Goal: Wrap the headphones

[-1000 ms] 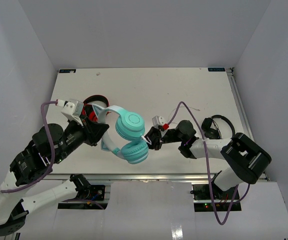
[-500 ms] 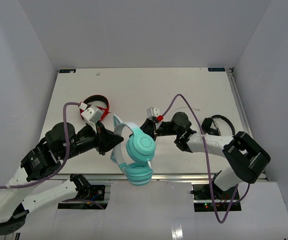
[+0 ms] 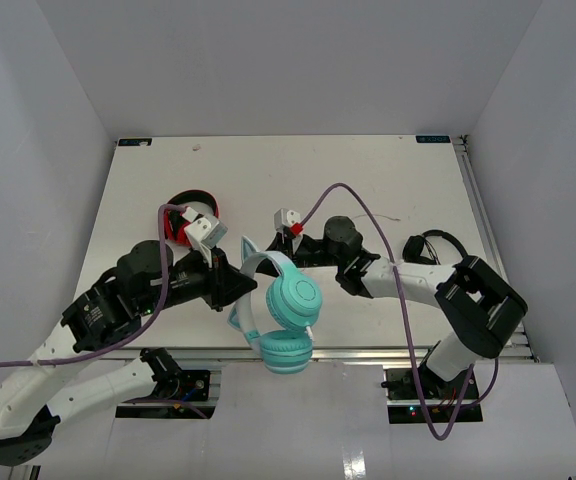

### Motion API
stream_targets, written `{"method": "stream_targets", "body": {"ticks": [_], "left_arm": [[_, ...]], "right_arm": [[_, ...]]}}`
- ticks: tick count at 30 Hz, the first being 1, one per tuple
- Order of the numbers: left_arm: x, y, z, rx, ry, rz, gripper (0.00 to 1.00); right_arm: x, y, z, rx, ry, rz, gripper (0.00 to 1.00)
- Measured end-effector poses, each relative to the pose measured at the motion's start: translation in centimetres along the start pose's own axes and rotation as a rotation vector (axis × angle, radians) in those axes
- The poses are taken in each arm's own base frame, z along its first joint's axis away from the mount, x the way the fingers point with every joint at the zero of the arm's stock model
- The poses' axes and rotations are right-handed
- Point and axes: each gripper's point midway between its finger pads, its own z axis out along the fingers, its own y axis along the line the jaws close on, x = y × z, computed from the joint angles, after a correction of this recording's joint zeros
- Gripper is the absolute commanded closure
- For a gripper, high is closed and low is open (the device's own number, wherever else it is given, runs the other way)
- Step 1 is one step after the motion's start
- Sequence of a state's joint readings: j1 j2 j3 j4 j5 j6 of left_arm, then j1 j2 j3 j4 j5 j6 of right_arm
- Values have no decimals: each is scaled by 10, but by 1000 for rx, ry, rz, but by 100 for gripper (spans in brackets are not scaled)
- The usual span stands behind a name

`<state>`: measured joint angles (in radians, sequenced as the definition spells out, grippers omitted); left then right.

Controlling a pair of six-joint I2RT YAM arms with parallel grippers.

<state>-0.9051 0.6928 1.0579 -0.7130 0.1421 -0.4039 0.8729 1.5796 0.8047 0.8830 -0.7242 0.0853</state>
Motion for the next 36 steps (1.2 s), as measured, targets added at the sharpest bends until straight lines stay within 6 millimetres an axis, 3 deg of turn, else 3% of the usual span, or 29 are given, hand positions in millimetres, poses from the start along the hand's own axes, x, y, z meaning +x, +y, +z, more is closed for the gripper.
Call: {"method": "stream_targets", "body": {"ticks": [8, 21, 27, 30, 36], "left_arm": [[2, -1, 3, 13, 5, 4, 100], [29, 4, 6, 30, 98, 31, 100], [52, 44, 0, -170, 186, 66, 100], [61, 63, 0, -264, 235, 83, 100], [74, 96, 9, -433, 334, 113, 100]], "right_arm": [[5, -14, 5, 63, 38, -1, 92], [6, -50, 6, 194, 142, -11, 92], [13, -82, -29, 375, 294, 1, 92], [0, -93, -46, 458, 350, -20, 92], [-30, -94, -65, 540, 408, -47, 92]]}}
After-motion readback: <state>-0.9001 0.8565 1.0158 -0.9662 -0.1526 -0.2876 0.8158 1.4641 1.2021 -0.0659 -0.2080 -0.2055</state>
